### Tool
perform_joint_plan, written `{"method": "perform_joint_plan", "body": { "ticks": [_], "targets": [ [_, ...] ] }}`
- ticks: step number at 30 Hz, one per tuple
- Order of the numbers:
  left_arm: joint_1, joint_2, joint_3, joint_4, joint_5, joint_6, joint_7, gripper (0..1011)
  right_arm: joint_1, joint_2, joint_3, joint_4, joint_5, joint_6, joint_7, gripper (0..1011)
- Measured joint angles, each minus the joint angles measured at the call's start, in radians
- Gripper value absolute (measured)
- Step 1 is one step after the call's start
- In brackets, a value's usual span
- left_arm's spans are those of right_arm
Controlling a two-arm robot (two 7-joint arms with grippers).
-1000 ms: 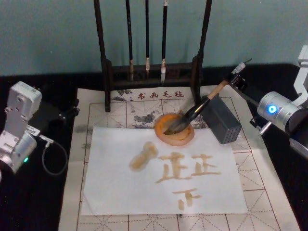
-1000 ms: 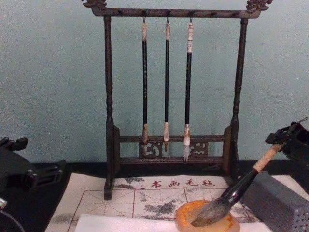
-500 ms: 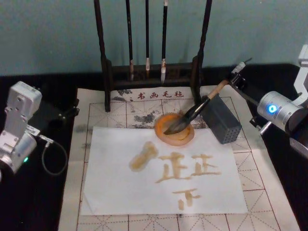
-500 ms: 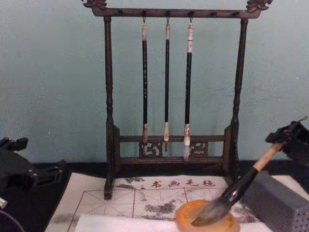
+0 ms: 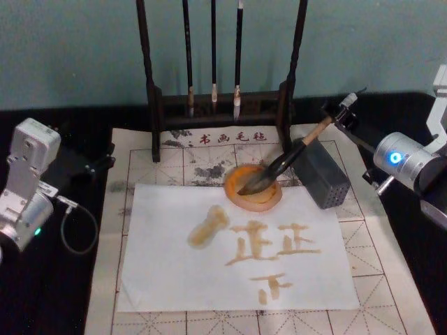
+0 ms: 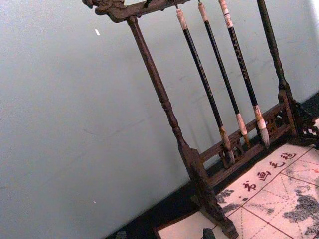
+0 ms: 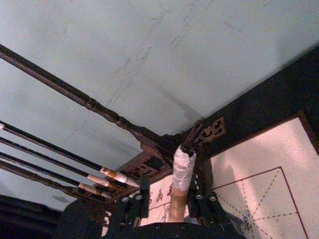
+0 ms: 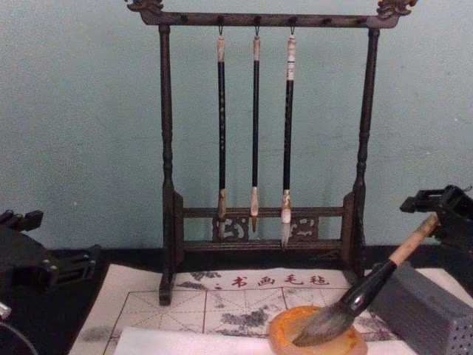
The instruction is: Pick up the brush from the inkstone, write on the paper, then place the brush back to its original position.
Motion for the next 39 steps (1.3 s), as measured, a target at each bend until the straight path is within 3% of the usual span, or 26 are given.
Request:
{"method": "perform_joint_plan", "body": {
  "ticks": [10, 19, 31, 39],
  "targets": [
    [0.000, 0.000, 0.000, 0.000, 0.000, 0.000, 0.000, 1001, 0.000, 0.000, 0.000, 0.000, 0.000, 0.000, 0.000, 762],
    [0.000, 0.000, 0.000, 0.000, 0.000, 0.000, 0.000, 1001, 0.000, 0.000, 0.000, 0.000, 0.000, 0.000, 0.000, 983],
    [0.000, 0.000, 0.000, 0.000, 0.000, 0.000, 0.000, 1001, 0.000, 0.003, -0.003, 0.000, 0.003, 0.000, 0.001, 1002],
    [0.000, 0.000, 0.000, 0.000, 0.000, 0.000, 0.000, 1001, -0.012, 0.037, -0.014, -0.025, 0.033, 0.007, 0.004, 1002]
  ]
}}
